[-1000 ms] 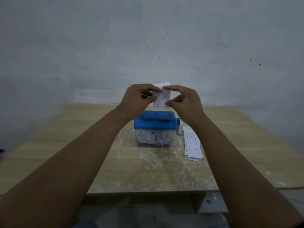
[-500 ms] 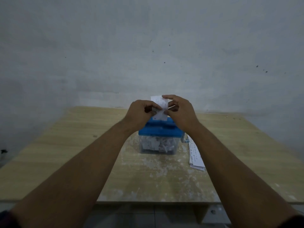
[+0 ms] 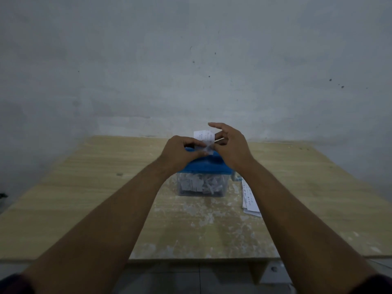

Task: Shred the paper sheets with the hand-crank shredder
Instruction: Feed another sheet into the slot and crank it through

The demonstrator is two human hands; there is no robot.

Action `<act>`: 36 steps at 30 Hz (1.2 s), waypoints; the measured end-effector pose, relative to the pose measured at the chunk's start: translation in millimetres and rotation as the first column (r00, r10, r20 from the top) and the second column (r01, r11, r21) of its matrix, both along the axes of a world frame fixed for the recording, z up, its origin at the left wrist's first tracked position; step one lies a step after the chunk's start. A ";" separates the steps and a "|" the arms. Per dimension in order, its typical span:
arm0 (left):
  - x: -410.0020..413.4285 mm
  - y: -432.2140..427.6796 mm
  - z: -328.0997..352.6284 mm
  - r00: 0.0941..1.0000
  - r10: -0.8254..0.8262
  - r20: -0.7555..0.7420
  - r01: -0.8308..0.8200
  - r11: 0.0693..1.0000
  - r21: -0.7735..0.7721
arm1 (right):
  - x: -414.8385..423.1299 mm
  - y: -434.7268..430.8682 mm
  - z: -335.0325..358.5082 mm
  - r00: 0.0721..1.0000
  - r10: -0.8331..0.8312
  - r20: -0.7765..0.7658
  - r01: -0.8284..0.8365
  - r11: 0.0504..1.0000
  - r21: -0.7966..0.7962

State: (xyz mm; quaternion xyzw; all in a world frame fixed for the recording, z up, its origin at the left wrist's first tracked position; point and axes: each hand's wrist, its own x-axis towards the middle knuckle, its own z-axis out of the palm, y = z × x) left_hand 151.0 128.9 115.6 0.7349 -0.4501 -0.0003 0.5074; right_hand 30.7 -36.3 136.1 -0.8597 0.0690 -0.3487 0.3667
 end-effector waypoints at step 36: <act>-4.0 -5.0 -15.1 0.994 0.019 -0.111 -0.016 1.000 0.024 | -88.0 -4.4 -40.4 0.975 -0.188 -0.119 0.222 0.830 0.512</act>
